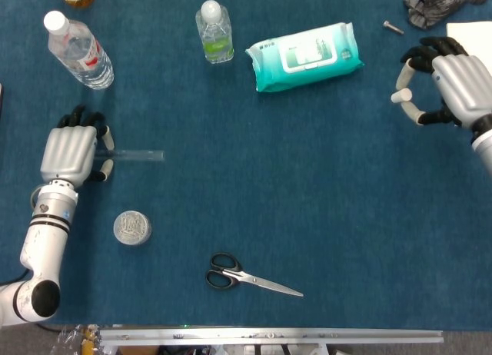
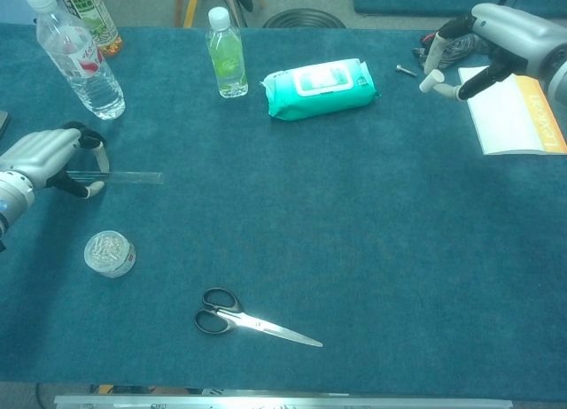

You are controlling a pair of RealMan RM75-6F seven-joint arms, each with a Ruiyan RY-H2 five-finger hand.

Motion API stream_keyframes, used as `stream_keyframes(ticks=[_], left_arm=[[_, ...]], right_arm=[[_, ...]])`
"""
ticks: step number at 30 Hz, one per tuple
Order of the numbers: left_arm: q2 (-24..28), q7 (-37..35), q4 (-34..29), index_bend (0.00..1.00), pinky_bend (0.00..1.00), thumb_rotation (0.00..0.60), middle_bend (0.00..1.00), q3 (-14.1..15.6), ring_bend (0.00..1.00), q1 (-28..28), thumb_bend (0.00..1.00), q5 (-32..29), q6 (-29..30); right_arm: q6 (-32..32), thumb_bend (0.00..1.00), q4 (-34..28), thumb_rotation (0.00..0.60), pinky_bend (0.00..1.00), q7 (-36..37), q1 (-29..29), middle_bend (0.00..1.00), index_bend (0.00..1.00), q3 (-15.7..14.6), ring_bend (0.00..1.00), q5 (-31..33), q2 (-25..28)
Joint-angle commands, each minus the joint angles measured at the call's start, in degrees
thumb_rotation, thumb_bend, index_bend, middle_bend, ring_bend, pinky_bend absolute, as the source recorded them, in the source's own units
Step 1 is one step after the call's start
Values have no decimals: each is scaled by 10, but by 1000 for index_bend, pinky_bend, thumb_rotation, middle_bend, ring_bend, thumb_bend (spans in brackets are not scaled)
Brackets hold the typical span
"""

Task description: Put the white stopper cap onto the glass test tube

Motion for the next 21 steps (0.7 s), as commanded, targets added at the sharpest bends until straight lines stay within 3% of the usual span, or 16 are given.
stream_keyframes(ticks=[1, 12, 21], left_arm=[[-2, 1, 2, 465, 114, 600, 188, 0, 0, -1, 326, 0, 0], [-12, -9, 8, 543, 119, 600, 233, -5, 22, 2, 325, 5, 8], [13, -69, -17, 636, 137, 600, 324, -15, 103, 13, 326, 30, 10]], right_arm=[[0, 293, 0, 600, 93, 0, 0, 299, 564, 0, 116, 0, 1], [-1, 293, 2, 600, 93, 4, -2, 299, 564, -1, 116, -1, 1], [-1, 294, -2, 600, 93, 18, -5, 299, 570, 1, 116, -10, 0]])
